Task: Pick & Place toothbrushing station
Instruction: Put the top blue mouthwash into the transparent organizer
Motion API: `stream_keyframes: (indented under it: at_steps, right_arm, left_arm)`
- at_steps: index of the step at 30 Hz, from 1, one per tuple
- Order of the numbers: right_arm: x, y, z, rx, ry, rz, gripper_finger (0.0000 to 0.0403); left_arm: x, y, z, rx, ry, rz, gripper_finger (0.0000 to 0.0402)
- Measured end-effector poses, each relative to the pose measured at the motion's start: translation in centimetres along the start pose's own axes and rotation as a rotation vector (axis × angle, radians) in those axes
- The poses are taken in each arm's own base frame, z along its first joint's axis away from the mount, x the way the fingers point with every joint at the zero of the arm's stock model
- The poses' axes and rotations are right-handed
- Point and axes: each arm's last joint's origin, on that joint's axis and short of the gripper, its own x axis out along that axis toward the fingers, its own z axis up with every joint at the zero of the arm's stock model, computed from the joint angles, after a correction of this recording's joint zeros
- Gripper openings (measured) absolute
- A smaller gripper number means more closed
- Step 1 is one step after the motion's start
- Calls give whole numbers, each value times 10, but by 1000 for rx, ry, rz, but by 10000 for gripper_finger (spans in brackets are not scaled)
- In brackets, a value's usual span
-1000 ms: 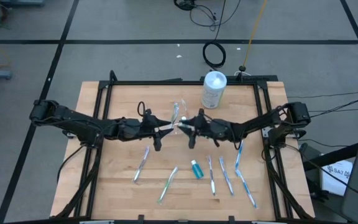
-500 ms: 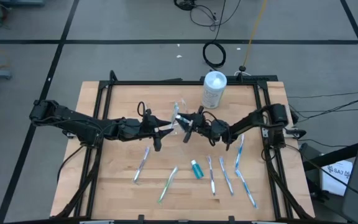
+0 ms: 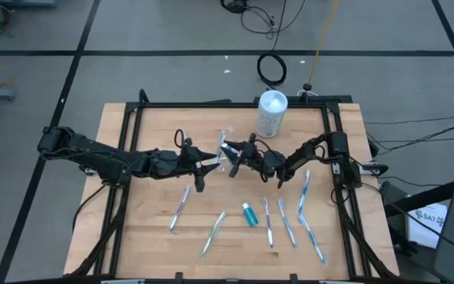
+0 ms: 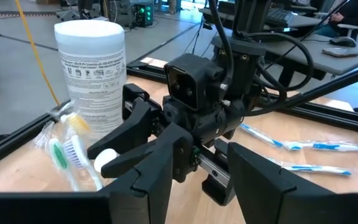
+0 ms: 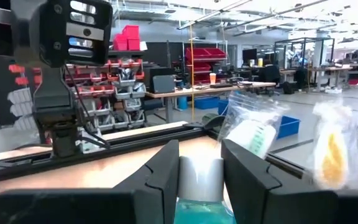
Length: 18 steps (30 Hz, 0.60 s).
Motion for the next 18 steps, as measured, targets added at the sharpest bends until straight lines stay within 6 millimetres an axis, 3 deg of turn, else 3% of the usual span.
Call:
stream_keyframes:
  at_steps: [18]
  right_arm:
    - [0, 2, -8, -63, 76, 2, 115]
  left_arm:
    - [0, 0, 0, 0, 1, 0, 157]
